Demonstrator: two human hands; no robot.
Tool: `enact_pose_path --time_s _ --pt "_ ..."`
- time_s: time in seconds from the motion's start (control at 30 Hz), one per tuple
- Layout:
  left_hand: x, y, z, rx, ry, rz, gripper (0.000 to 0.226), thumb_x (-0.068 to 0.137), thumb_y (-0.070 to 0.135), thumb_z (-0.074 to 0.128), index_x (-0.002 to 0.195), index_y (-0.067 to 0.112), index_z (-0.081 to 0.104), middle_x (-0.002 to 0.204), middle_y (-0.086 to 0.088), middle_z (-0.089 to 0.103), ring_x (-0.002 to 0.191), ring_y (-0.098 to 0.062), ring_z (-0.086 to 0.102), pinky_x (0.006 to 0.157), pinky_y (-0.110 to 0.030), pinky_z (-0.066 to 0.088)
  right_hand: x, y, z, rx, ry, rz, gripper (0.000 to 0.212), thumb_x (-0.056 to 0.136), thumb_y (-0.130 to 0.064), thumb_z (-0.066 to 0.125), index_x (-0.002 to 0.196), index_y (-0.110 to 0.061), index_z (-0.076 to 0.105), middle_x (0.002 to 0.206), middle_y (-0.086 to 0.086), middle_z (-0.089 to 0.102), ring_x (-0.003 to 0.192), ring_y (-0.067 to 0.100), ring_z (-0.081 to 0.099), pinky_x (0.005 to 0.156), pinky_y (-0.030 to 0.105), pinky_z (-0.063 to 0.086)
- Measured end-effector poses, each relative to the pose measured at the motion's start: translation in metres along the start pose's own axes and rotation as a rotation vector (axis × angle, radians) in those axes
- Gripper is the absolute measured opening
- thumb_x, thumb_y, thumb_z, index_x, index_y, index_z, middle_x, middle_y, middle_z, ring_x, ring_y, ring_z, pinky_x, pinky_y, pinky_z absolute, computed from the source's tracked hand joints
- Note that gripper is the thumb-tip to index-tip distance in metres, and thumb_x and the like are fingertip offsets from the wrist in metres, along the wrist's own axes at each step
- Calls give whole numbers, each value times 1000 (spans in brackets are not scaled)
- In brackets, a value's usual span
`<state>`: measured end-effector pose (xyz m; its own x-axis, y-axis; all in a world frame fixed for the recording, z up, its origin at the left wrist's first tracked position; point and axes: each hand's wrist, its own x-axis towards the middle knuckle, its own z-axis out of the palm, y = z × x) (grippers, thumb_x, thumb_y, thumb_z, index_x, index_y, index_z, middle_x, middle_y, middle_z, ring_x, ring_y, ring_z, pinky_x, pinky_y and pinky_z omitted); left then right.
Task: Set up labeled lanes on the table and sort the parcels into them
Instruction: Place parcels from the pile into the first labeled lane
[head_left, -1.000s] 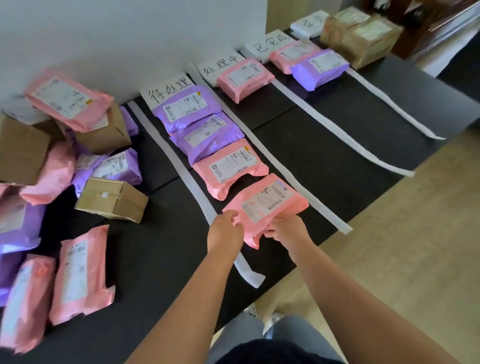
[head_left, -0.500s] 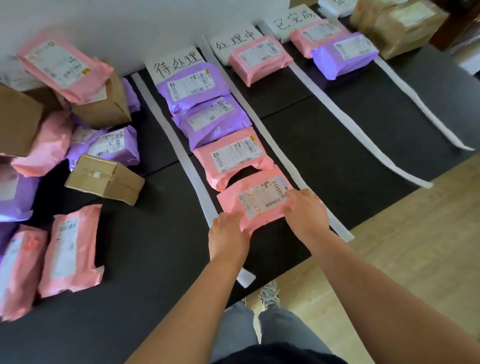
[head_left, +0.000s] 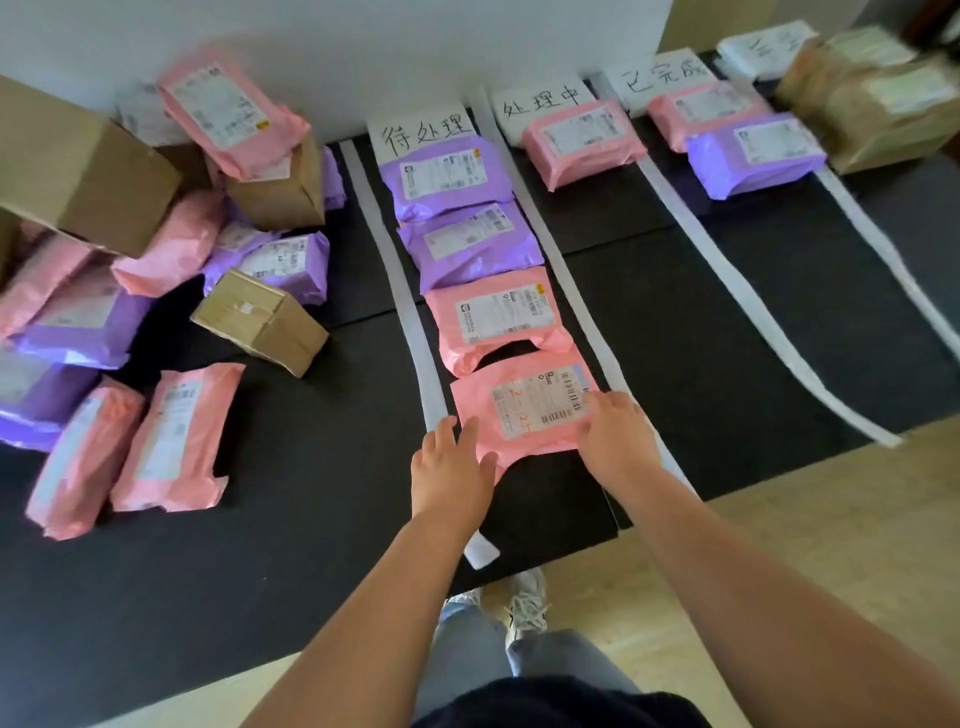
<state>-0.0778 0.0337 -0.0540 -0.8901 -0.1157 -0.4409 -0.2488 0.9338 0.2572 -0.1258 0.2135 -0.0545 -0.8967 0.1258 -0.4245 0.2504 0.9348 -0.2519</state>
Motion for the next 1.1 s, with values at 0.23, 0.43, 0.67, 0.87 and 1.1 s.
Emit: enact_pose_path --time_s 0.23,0.43,0.67,0.87,1.1 --pt "-16 -29 -28 -234 181 -192 52 102 36 46 151 25 33 157 -1 29 145 -22 29 119 -41 29 -5 -46 -14 100 161 -100 32 98 -25 56 129 -19 54 120 2 59 107 19 60 89 37 54" --pt "-32 -73 -55 -357 335 -274 47 101 32 49 147 23 40 151 -2 38 138 -22 38 115 -41 36 -20 -97 -12 111 208 -379 20 98 -19 55 117 -21 60 114 -1 62 89 8 52 79 23 42" --pt "-42 -143 -77 -464 438 -323 43 102 30 49 143 21 45 147 -3 42 133 -23 41 108 -40 40 -45 -155 6 156 167 -481 26 99 -16 54 125 -18 60 121 2 61 104 16 59 90 34 53" --pt "-50 -234 -98 -480 406 -289 36 101 24 48 137 19 51 143 -3 45 127 -25 46 103 -41 43 -68 -224 48 202 120 -413 32 99 -18 54 131 -18 59 130 4 58 115 21 58 95 33 48" --pt "-41 -340 -123 -412 272 -314 38 104 18 40 142 23 48 151 0 42 130 -23 50 103 -36 47 -114 -316 113 215 58 -342 37 99 -25 58 136 -23 54 130 -2 59 114 13 60 95 32 52"
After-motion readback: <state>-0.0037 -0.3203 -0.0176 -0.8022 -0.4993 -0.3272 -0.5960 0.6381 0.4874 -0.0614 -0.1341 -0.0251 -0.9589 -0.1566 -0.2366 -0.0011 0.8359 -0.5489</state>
